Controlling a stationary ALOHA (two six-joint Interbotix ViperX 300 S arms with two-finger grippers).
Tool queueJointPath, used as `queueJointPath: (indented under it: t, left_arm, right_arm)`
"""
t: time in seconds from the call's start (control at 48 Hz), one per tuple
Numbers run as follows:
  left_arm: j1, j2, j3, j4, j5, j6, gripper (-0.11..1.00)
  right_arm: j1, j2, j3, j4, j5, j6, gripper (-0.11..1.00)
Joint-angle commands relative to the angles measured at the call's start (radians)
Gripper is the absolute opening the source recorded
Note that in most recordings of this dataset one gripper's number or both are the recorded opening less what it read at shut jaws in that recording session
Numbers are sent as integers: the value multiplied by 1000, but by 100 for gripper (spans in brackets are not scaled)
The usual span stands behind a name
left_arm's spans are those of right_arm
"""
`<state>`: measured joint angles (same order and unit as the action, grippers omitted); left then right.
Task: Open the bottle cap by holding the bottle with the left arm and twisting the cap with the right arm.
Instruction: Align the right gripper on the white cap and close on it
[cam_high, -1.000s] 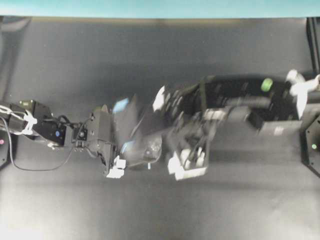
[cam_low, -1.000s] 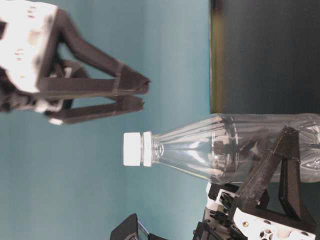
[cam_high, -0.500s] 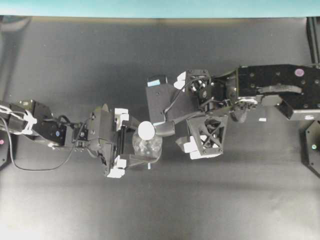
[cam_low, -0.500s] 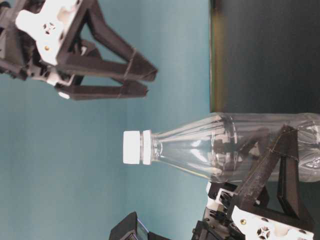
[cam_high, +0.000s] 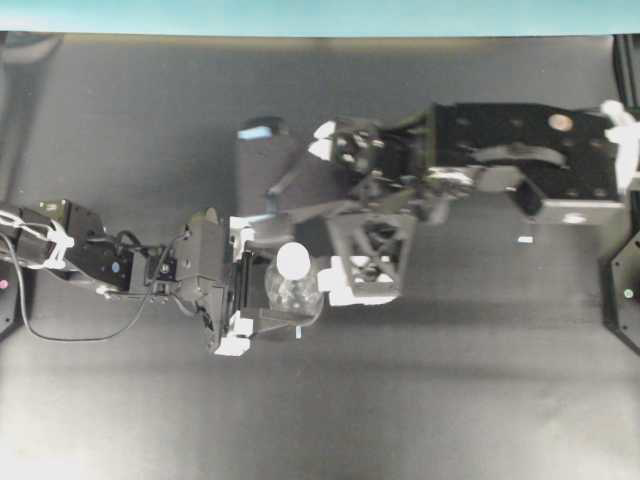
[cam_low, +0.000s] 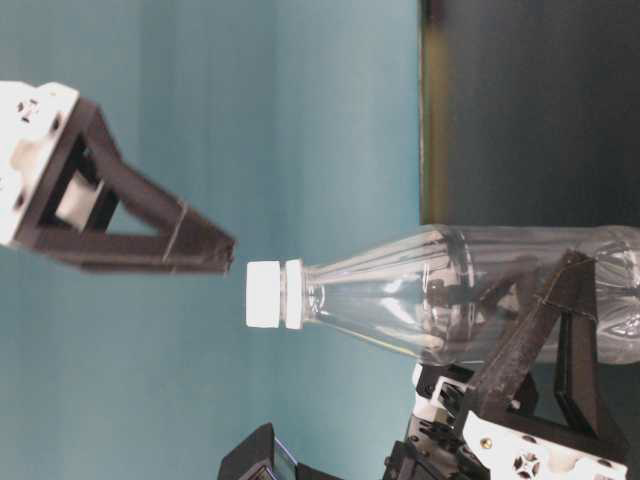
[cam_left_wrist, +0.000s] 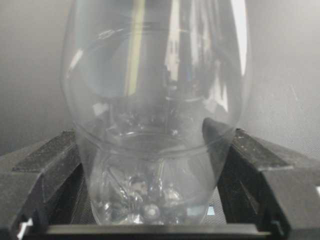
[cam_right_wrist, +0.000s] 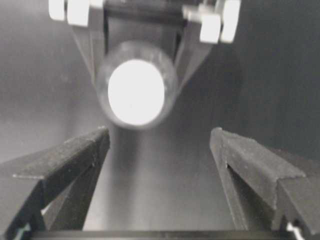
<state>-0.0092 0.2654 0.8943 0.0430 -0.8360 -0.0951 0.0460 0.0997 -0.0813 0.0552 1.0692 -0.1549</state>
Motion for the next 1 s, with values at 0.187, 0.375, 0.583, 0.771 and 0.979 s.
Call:
queueJointPath:
  t: [0.187,0.375,0.583,0.771,0.979]
  left_arm:
    - [3,3,3,3,6,-2,80]
    - [2,3,0,2,6,-2,80]
    - [-2,3,0,2,6,-3,80]
    - [-2,3,0,2,6,-3,80]
    - [-2,3,0,2,6,-2,80]
  right_arm:
    - [34,37,-41,3,-2,8,78]
    - [29,58,-43,2,-5,5,78]
    - [32,72,-44,2,-9,6,78]
    - [44,74,-49,2,-5,8,76]
    - [58,80,-64,2,8,8,51]
